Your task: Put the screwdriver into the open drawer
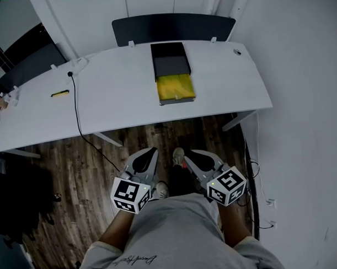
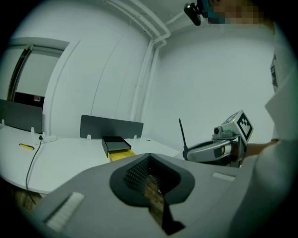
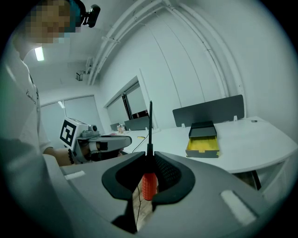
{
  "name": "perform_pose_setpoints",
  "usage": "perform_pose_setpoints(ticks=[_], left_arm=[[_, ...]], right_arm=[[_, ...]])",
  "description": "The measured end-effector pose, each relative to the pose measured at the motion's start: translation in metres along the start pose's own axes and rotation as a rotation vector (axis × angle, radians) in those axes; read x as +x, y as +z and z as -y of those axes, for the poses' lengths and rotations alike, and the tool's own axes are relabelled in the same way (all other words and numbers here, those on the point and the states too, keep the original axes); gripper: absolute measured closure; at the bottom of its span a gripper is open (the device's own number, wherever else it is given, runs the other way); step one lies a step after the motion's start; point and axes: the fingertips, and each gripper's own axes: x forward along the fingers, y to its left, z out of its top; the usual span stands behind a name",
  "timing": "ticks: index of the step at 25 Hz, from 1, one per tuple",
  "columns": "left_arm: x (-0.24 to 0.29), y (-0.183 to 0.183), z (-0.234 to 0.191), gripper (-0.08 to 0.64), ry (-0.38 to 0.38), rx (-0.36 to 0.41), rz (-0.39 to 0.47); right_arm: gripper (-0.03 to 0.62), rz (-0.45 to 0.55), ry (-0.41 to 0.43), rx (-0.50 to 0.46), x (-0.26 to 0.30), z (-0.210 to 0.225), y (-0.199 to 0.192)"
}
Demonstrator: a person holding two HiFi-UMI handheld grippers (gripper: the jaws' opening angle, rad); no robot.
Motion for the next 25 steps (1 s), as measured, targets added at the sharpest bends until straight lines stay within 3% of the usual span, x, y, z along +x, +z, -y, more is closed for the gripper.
perform_pose_setpoints(ticks=[12, 25], left_arm=[[0.050, 0.015, -0.033, 0.560, 0.007, 0.004, -0.005], [0.179, 0.055, -0.090, 0.560, 0.052, -0.013, -0.031]], right_arm=[[0.518, -0.007, 0.019, -0.003, 0.039, 0.043, 0.024], [0.518, -0.044, 0.068, -0.014, 0.106, 0.163, 0.089]])
